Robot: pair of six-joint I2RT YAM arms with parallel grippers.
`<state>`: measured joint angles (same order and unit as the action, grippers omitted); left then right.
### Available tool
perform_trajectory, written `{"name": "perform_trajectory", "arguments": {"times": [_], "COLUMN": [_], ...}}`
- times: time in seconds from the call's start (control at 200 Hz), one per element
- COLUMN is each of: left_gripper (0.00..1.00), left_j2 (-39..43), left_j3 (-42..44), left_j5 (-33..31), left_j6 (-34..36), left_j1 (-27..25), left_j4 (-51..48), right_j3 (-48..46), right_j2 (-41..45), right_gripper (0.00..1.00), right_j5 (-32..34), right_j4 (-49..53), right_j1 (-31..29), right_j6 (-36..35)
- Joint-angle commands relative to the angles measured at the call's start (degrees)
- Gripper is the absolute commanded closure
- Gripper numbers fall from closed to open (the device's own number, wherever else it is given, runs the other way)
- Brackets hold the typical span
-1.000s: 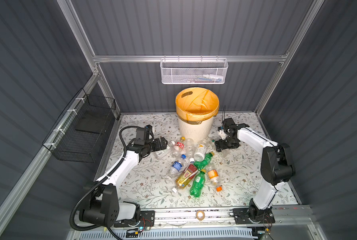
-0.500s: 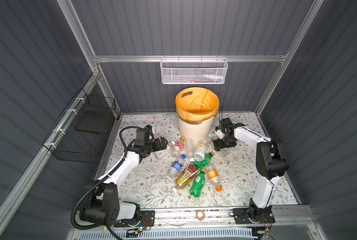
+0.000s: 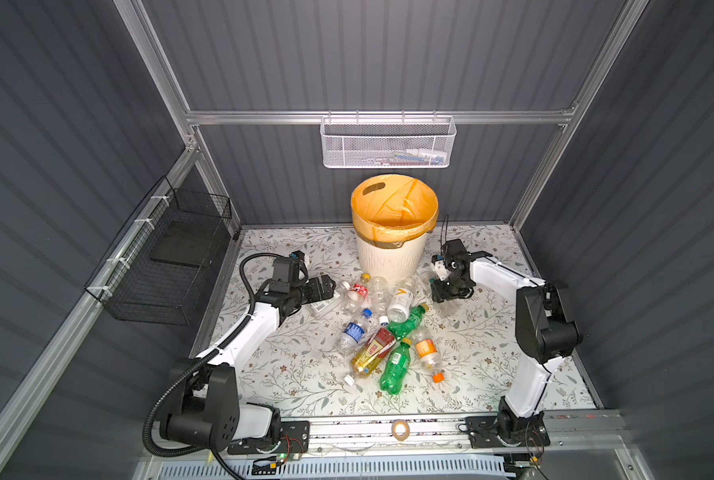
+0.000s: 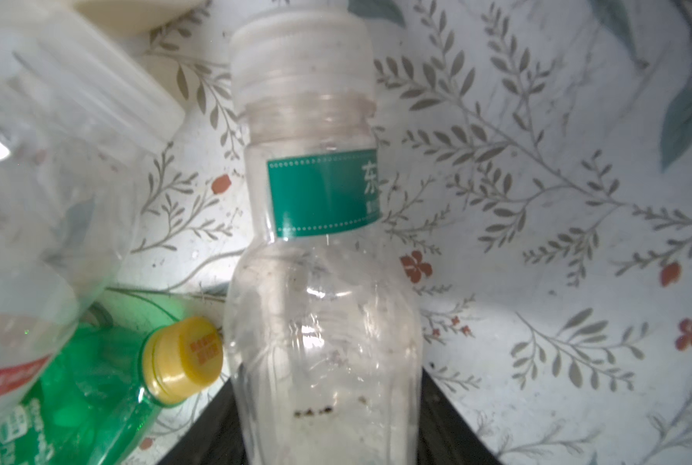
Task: Throw the plastic bottles in the bin
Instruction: 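Grasp the clear green-label bottle beside the bin with the right gripper, then raise the green-label bottle over the bin with the right gripper and release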
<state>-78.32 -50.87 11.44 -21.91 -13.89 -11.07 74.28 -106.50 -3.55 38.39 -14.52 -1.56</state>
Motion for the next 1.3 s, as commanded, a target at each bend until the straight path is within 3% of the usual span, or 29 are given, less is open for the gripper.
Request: {"name": "perform_trajectory", "arguments": {"times": [0.0,0.49,0.63,0.77,0.901,1.036,1.081,1.171,1.236,1.296], "left_gripper": [0.01,0.01,0.01,0.01,0.01,0.01,0.01,0.00,0.00,0.00], "left_j2": [-1.17,-2.67,-4.18,-5.12,-5.52,-4.47,-4.51,-4.57,-3.88,-2.96], "left_j3": [0.65,2.55,2.44,3.09,3.78,4.61,4.60,3.99,3.70,3.76], "left_j5": [0.78,-0.48,-0.62,-0.39,0.32,-0.83,-1.06,-1.16,-1.63,-2.64], "left_j6": [-0.63,-0.34,0.59,-0.08,-1.37,-1.01,-0.57,-0.33,-0.17,0.35], "left_j1": [0.09,0.09,0.09,0.10,0.09,0.09,0.09,-0.08,-0.26,-0.35], "left_j4": [0.81,1.18,0.99,2.48,4.13,4.05,4.06,3.37,2.59,1.76], "right_j3": [-2.91,-32.40,-37.11,-35.02,-21.03,8.68,21.50,46.25,56.58,57.15], "right_j2": [4.02,31.66,33.80,32.22,29.59,23.81,19.33,8.82,4.58,4.68], "right_gripper": [0.47,0.46,0.45,0.46,0.46,0.43,0.35,0.02,0.01,0.01], "right_j5": [-1.93,-17.48,-20.22,-21.65,-21.60,-21.31,-24.07,-29.44,-28.97,-29.63], "right_j4": [-1.06,-13.95,-15.85,-15.77,-9.29,-2.29,-1.73,1.54,3.58,1.74], "right_j1": [1.58,22.09,24.95,24.86,22.45,14.48,11.72,9.33,9.28,10.17], "right_j6": [4.09,25.83,29.15,29.90,29.44,32.44,35.24,41.54,43.32,44.49]}}
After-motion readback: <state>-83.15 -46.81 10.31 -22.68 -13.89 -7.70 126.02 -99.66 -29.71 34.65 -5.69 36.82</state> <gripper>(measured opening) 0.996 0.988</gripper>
